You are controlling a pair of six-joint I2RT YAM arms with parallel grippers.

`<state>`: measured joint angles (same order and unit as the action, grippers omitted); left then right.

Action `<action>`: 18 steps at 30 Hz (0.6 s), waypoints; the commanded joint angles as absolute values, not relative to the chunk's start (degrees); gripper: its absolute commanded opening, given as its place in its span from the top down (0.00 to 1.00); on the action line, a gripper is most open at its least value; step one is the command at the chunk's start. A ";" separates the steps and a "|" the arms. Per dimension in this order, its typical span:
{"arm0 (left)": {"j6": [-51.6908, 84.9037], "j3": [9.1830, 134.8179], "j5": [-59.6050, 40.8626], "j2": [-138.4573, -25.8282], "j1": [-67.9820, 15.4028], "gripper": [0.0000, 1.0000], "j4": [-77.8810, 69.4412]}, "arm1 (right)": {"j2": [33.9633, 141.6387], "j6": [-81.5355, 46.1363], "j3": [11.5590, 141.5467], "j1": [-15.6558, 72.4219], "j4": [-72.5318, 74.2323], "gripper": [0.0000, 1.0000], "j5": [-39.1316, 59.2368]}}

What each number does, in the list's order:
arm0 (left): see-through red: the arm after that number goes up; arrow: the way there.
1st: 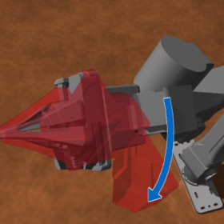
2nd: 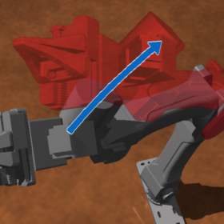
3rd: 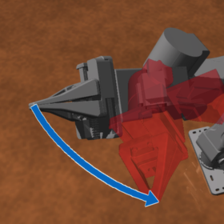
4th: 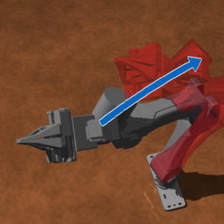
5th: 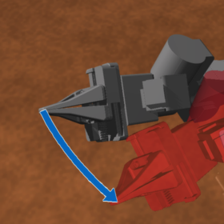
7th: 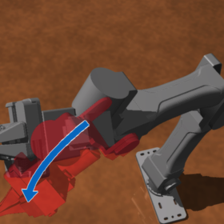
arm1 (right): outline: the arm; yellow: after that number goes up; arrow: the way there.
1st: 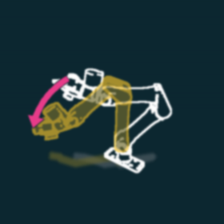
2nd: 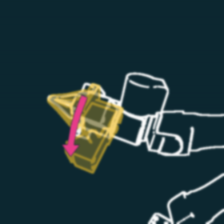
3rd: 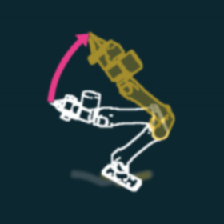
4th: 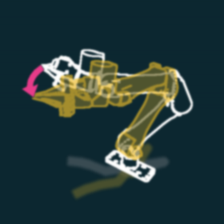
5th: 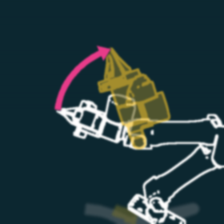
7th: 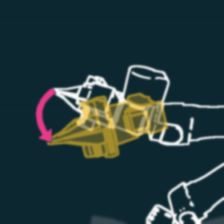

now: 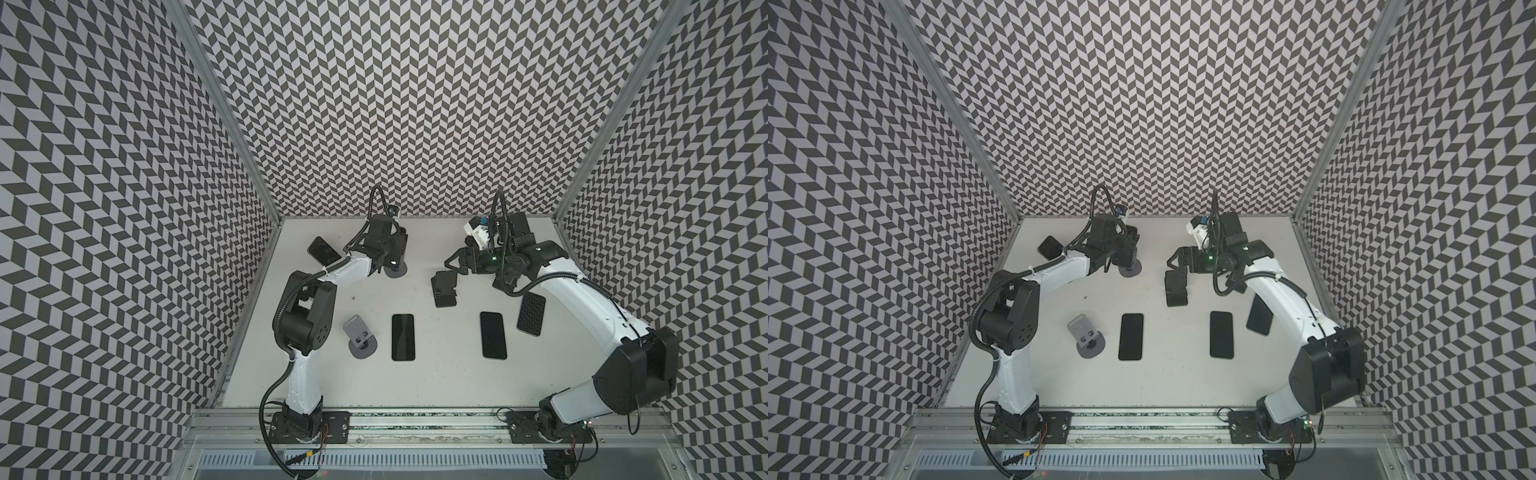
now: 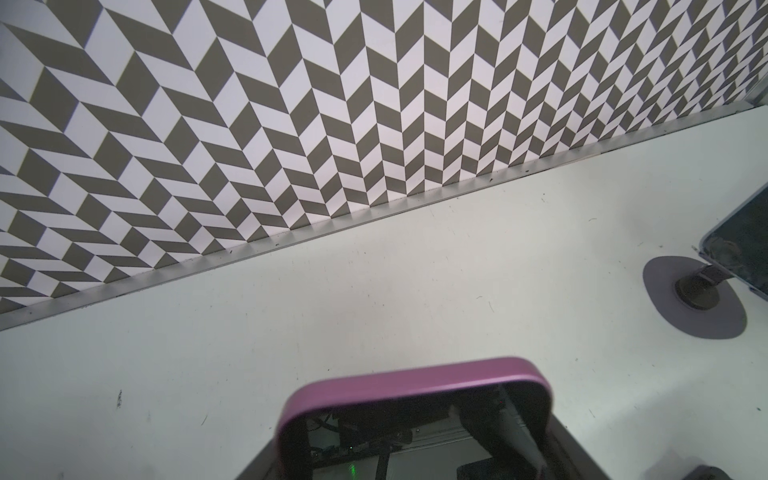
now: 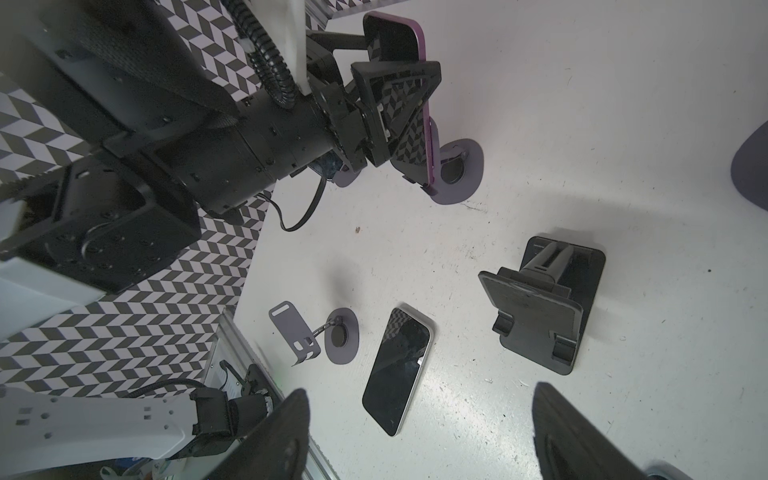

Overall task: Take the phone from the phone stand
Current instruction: 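Lift the purple-edged phone up out of its stand with the left gripper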

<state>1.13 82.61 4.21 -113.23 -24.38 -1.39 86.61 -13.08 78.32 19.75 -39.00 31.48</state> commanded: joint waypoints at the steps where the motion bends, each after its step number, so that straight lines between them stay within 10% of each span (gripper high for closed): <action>1: 1.39 83.15 3.10 -109.79 -24.58 0.32 -2.21 | 85.66 -12.58 79.73 20.15 -38.28 0.18 30.91; 18: 1.67 81.76 2.68 -107.32 -24.43 0.33 -2.81 | 85.41 -12.98 80.33 20.13 -38.76 0.19 31.02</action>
<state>1.15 81.67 3.31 -110.89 -24.38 -1.15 86.61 -13.10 78.52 19.75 -39.05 31.31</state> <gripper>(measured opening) 0.708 0.815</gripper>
